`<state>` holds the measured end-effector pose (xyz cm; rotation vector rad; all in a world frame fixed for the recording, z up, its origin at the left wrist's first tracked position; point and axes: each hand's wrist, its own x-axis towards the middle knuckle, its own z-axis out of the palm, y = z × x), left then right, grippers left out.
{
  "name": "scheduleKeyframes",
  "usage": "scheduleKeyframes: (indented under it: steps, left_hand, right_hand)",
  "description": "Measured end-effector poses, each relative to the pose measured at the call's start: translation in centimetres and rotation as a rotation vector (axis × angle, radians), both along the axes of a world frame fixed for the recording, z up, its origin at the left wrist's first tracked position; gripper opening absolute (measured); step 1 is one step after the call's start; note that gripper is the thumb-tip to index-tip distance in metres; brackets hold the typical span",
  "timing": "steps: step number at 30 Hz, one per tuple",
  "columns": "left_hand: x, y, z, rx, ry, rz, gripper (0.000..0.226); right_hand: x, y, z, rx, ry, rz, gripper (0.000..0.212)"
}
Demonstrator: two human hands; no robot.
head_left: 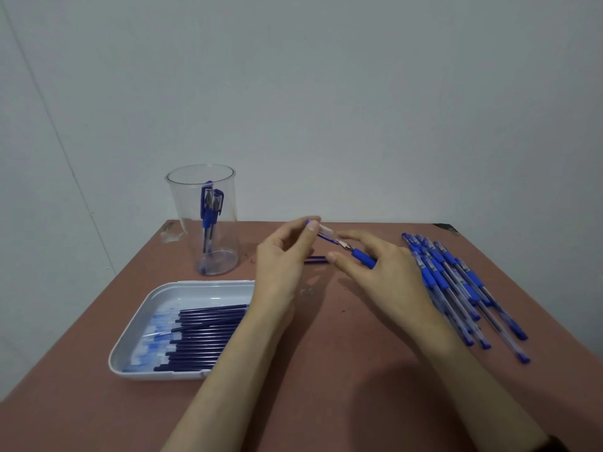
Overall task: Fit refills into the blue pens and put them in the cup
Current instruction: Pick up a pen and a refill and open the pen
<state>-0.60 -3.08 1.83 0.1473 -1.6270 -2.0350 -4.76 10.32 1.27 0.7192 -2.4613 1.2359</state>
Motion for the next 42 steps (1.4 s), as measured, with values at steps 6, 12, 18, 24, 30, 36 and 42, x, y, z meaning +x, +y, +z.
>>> scheduleKeyframes:
  steps: [6, 12, 18, 24, 30, 36, 42]
  left_hand:
    - [-0.6, -0.8, -1.0, -0.466, -0.221, 0.099, 0.001]
    - [0.4, 0.8, -1.5, -0.903, -0.448, -0.235, 0.009]
    - [0.6, 1.1, -1.4, -0.976, -0.46, -0.271, 0.011]
    - [0.2, 0.7, -0.1, -0.368, -0.214, -0.01, 0.025]
    - [0.6, 0.6, 0.6, 0.046, -0.077, -0.364, 0.022]
    - [0.7, 0.6, 0.8, 0.14, -0.006, -0.363, 0.016]
    - [0.6, 0.4, 0.8, 0.16, -0.01, -0.217, 0.008]
  right_hand:
    - [-0.9, 0.6, 0.1, -0.048, -0.075, -0.113, 0.014]
    - [-0.6, 0.4, 0.3, -0.092, -0.082, -0.098, 0.01]
    - [-0.4, 0.4, 0.3, -0.103, -0.063, -0.054, 0.007]
    - [-0.4, 0.0, 0.9, -0.465, -0.484, 0.117, 0.01]
    - [0.2, 0.2, 1.5, -0.683, -1.019, 0.519, 0.024]
    - [0.3, 0.1, 1.3, -0.712, -0.968, 0.589, 0.024]
    - [0.3, -0.7, 0.6, -0.589, -0.652, 0.493, 0.021]
